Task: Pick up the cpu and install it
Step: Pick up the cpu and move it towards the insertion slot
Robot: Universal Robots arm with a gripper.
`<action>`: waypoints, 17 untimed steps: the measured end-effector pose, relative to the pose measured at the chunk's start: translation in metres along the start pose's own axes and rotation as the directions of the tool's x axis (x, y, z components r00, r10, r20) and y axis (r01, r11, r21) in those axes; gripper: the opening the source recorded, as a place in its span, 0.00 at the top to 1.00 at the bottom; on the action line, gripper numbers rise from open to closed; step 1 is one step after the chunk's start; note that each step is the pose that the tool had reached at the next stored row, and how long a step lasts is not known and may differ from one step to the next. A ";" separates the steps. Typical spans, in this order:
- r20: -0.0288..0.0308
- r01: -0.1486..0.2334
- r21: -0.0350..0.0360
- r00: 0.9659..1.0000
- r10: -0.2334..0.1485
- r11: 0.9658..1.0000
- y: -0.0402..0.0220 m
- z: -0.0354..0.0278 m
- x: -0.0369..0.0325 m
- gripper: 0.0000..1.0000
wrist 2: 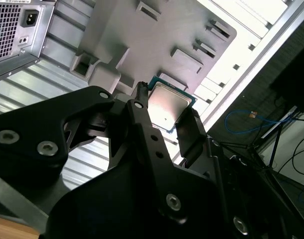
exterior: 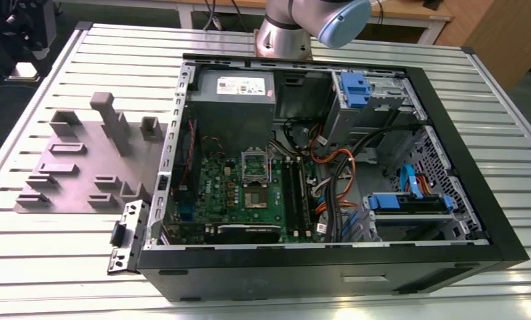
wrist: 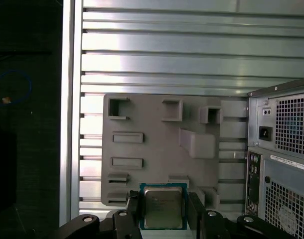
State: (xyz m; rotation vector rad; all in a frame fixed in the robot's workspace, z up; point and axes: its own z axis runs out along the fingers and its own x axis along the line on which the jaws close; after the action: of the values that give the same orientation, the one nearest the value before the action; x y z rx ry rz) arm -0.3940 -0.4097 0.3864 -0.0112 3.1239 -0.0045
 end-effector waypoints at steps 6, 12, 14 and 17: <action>0.000 0.000 0.000 1.000 0.000 1.000 0.0000 0.0000 -0.0009 0.53; 0.000 0.000 0.000 1.000 0.000 1.000 0.0000 0.0000 -0.0024 0.53; 0.000 0.000 0.000 1.000 0.000 1.000 0.0000 0.0000 -0.0027 0.53; 0.000 0.000 0.000 1.000 0.000 1.000 0.0000 0.0000 -0.0032 0.53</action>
State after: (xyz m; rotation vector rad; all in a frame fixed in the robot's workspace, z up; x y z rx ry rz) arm -0.3908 -0.4097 0.3864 -0.0112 3.1239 -0.0045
